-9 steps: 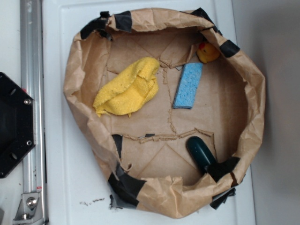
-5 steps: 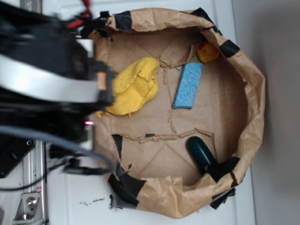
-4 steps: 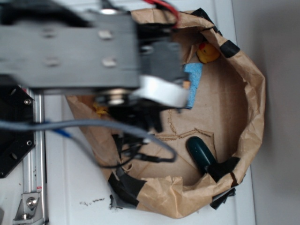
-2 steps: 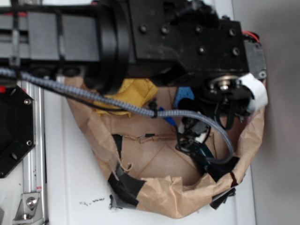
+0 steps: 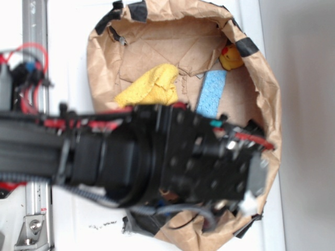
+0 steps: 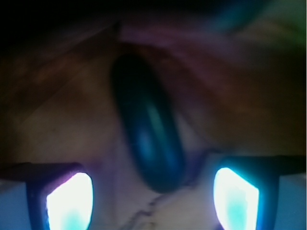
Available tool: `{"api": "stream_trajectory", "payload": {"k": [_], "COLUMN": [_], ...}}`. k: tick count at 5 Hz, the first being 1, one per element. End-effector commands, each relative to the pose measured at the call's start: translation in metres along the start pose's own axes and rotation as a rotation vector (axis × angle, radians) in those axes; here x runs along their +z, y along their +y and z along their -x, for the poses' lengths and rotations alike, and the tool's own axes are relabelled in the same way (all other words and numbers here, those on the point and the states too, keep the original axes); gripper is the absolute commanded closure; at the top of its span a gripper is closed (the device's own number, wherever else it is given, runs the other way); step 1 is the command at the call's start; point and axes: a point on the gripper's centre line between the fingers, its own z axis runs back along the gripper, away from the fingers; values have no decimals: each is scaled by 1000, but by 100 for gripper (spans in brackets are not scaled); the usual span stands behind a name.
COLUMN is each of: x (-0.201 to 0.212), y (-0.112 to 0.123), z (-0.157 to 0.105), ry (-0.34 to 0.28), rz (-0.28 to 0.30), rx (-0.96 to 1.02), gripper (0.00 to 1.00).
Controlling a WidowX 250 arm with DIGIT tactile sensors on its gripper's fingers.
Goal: Grab the plastic pickle.
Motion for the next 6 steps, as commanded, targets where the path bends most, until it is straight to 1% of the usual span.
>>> {"api": "stream_trajectory", "payload": {"k": [1,2,3,4,5,6], "x": [-15,46,59,6,8,37], "y": [-17,-6,22,76,87,60], "z": [-39,27,44,58,67,73], "ry": [41,-66,131,469,499,435], "rz": [-84,133,99,50,-1,1], "rx": [-39,260,492,693,951,1212], "gripper": [34,100,100,100,100,100]}}
